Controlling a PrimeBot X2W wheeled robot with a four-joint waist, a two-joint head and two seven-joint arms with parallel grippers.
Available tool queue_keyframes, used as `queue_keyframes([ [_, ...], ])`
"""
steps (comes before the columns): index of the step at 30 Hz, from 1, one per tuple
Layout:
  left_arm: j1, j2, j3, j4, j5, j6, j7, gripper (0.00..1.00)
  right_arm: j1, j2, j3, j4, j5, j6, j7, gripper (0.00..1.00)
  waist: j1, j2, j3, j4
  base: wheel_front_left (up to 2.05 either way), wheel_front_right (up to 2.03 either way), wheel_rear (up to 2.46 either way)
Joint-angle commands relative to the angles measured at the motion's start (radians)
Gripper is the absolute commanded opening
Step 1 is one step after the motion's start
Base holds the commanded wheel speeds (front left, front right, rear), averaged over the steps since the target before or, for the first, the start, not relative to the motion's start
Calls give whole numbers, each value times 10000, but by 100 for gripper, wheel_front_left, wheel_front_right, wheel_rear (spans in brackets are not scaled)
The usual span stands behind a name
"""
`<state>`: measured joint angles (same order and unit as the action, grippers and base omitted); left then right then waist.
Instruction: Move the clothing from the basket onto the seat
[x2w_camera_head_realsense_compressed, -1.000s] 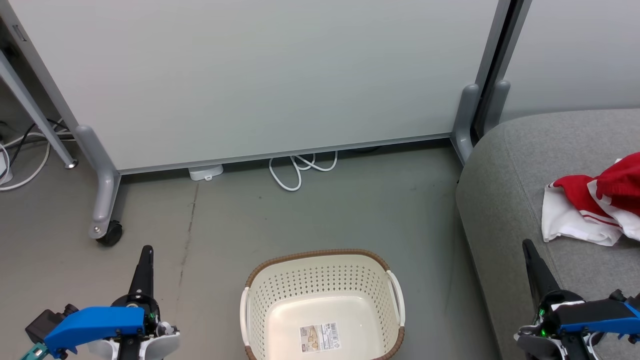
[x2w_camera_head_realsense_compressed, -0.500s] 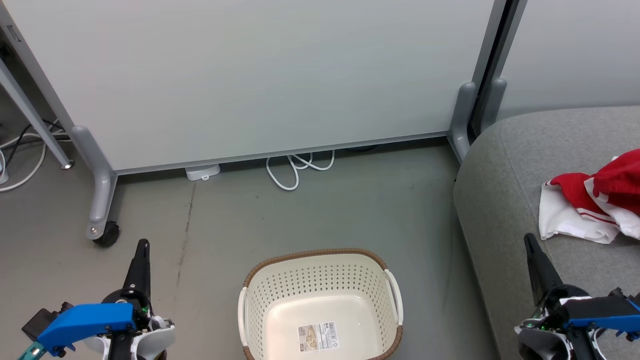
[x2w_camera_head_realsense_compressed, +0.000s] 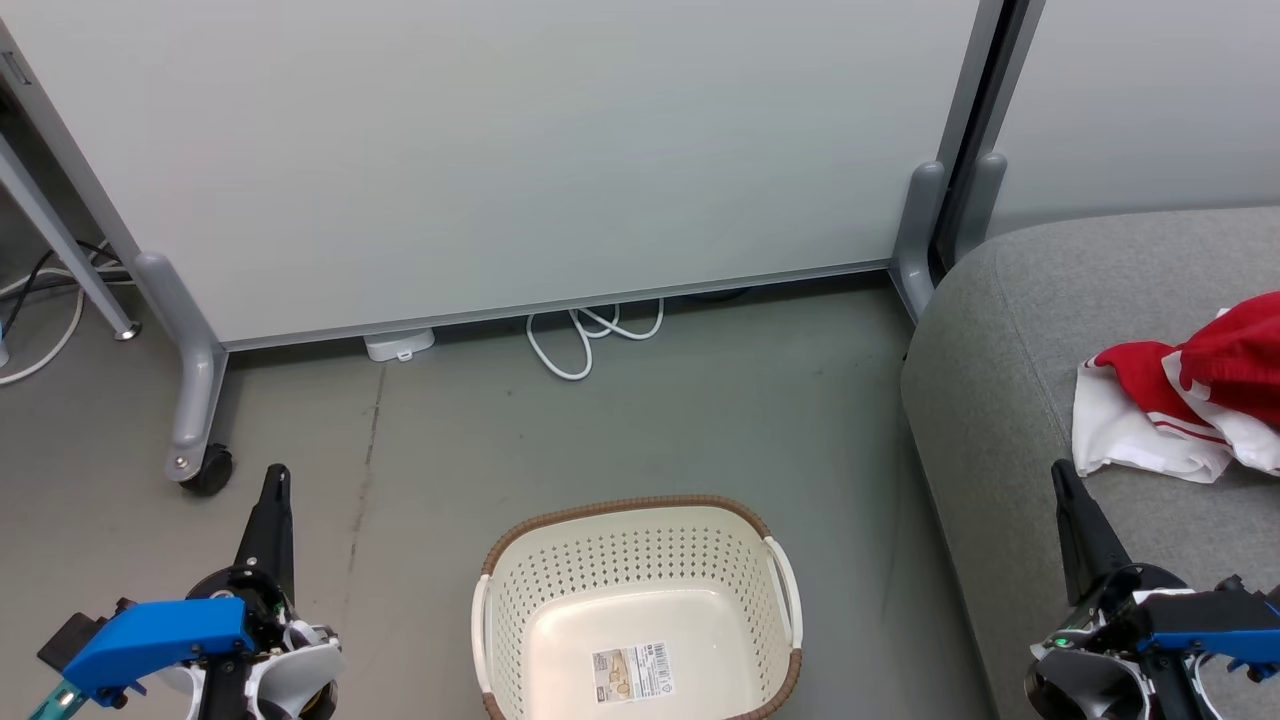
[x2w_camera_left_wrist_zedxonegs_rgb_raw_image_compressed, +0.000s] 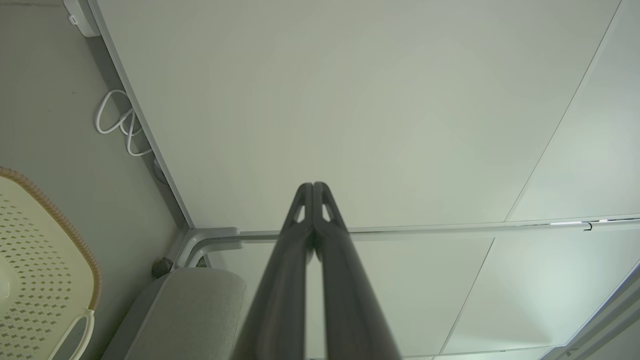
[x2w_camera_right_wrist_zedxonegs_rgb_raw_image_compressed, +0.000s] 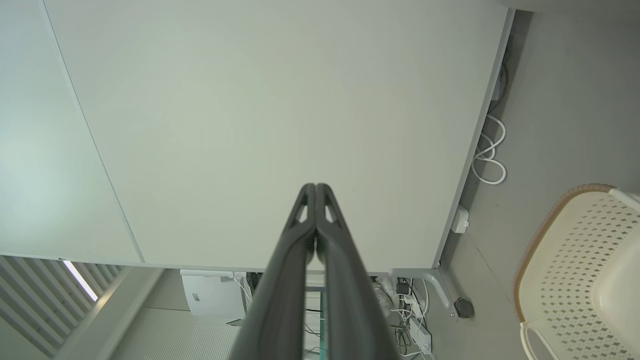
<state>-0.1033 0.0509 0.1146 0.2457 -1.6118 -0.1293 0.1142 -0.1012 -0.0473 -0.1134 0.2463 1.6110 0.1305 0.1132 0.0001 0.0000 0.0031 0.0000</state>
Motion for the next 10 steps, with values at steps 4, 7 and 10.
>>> queue_keyframes([
  [4, -100, -15, 32, -45, -18, -25, 38, 0, -134, -53, -19, -28, 29, 4, 30, 0, -1, 0, 0, 0, 0, 0, 0],
  [7, -100, -15, 32, -45, -17, -25, 38, 0, -128, -53, -18, -28, 30, 4, 30, 0, -1, 0, 0, 0, 0, 0, 0],
  [10, -100, -15, 31, -45, -17, -25, 37, 0, -127, -53, -18, -28, 30, 4, 29, 0, -1, 0, 0, 0, 0, 0, 0],
])
